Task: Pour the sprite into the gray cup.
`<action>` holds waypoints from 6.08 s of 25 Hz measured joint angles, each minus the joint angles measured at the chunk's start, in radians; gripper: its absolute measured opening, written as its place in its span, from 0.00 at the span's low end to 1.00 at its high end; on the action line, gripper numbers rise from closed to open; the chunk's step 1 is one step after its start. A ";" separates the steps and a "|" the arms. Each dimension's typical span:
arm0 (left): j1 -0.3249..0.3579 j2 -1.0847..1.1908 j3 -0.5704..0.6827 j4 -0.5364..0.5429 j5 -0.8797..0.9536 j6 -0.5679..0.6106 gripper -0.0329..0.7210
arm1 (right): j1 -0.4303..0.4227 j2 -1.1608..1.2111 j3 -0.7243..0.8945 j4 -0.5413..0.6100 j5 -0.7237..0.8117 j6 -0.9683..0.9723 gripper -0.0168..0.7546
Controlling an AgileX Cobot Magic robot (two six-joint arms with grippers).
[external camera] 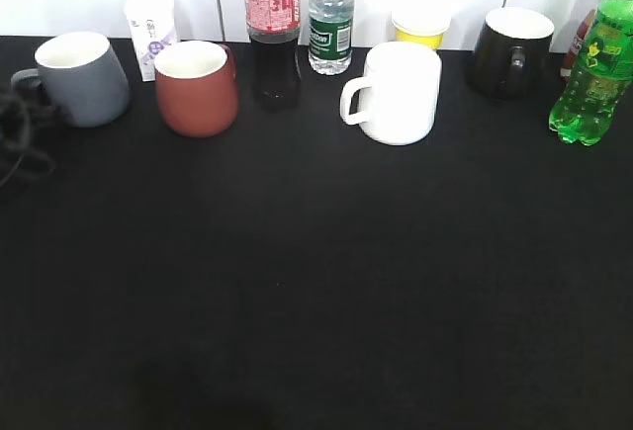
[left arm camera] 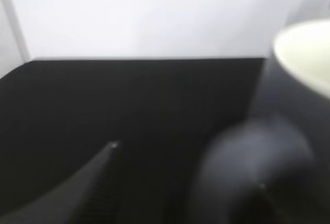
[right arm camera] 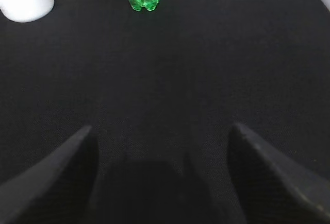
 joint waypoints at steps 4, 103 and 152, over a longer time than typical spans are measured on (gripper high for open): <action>0.000 0.037 -0.098 0.013 0.051 0.004 0.14 | 0.000 0.000 0.000 0.000 0.000 0.000 0.79; -0.435 -0.439 0.550 0.486 -0.160 -0.027 0.14 | 0.522 1.728 -0.244 -0.412 -1.986 -1.444 0.59; -0.007 0.036 -0.013 0.035 -0.135 0.107 0.13 | 0.522 1.728 -0.246 -0.386 -1.980 0.272 0.59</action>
